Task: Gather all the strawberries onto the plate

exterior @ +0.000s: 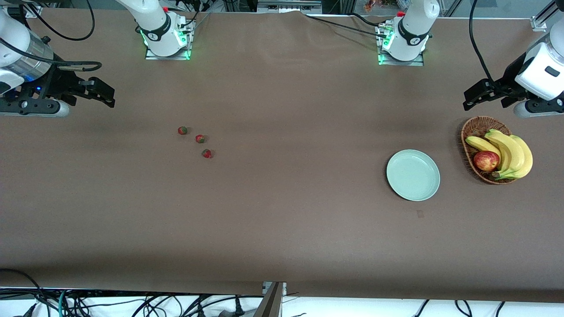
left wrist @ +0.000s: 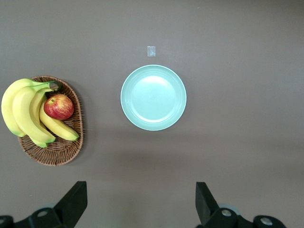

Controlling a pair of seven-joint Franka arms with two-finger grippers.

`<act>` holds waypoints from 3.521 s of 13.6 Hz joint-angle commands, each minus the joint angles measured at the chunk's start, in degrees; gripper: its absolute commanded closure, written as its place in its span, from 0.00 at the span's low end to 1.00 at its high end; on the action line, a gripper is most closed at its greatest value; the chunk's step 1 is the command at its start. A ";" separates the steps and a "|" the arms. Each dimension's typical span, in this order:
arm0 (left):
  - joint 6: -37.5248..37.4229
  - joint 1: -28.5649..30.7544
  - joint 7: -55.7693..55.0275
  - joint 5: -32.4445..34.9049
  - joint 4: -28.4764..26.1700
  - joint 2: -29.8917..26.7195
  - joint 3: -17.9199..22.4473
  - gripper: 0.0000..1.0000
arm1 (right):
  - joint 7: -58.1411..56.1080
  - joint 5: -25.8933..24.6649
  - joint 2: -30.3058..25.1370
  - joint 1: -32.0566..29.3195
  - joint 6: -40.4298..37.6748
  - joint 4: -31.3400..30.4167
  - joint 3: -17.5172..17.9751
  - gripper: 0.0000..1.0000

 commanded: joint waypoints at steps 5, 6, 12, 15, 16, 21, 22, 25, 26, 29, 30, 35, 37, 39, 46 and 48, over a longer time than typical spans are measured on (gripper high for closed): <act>-0.75 0.72 0.97 0.31 0.69 -0.13 -0.66 0.00 | 0.46 2.37 0.36 -0.73 -0.10 1.33 0.18 0.00; -0.75 0.72 0.97 0.31 0.69 -0.13 -0.66 0.00 | 0.46 2.37 0.44 -0.82 -0.02 1.33 0.09 0.00; -0.75 0.72 0.88 0.31 0.69 -0.13 -0.75 0.00 | 0.20 5.10 4.30 -1.09 -0.81 1.24 -1.58 0.00; -0.75 0.64 0.88 0.31 0.69 -0.13 -0.75 0.00 | -1.46 5.10 7.03 0.31 -1.42 -2.52 -1.05 0.00; -0.75 0.64 0.88 0.31 0.69 -0.13 -0.75 0.00 | -1.90 5.18 8.08 2.41 -0.29 -4.54 -0.88 0.00; -1.71 0.64 0.88 0.39 0.69 -0.13 -0.75 0.00 | 2.56 5.36 13.00 11.03 21.29 -17.02 0.26 0.00; -1.63 0.64 0.97 0.40 1.21 0.48 -0.84 0.00 | 2.75 5.36 14.40 12.26 25.78 -19.30 0.62 0.00; -3.04 0.55 0.79 0.31 2.36 0.84 -0.93 0.00 | 1.26 5.27 18.27 12.80 33.19 -21.17 0.71 0.00; -3.12 0.55 0.80 0.31 2.62 0.84 -0.93 0.00 | 0.99 5.27 19.94 12.89 35.90 -21.26 1.49 0.00; -3.12 0.55 0.80 0.31 2.62 0.84 -0.93 0.00 | -0.15 5.27 24.51 12.89 41.36 -21.26 1.67 0.01; -3.12 0.55 0.71 0.31 2.62 0.84 -0.93 0.00 | -0.33 5.27 26.09 12.80 42.86 -21.26 1.67 0.01; -3.21 0.55 0.71 0.31 2.62 0.84 -0.93 0.00 | -1.11 5.27 29.88 12.28 47.44 -21.34 1.67 0.12; -3.21 0.55 0.71 0.31 2.62 0.84 -0.93 0.00 | -1.12 5.36 29.36 12.27 47.36 -22.66 1.67 0.27; -3.21 0.46 0.62 0.31 2.62 0.84 -0.93 0.00 | -1.03 5.45 28.92 12.19 47.27 -23.80 1.76 0.41; -4.09 0.46 0.88 0.22 2.71 1.19 -0.93 0.00 | 1.51 9.22 26.99 12.36 46.31 -24.26 2.81 0.99; -4.18 0.37 0.88 0.22 2.71 1.19 -1.01 0.00 | 8.51 12.20 27.86 13.24 46.04 -19.00 6.14 0.99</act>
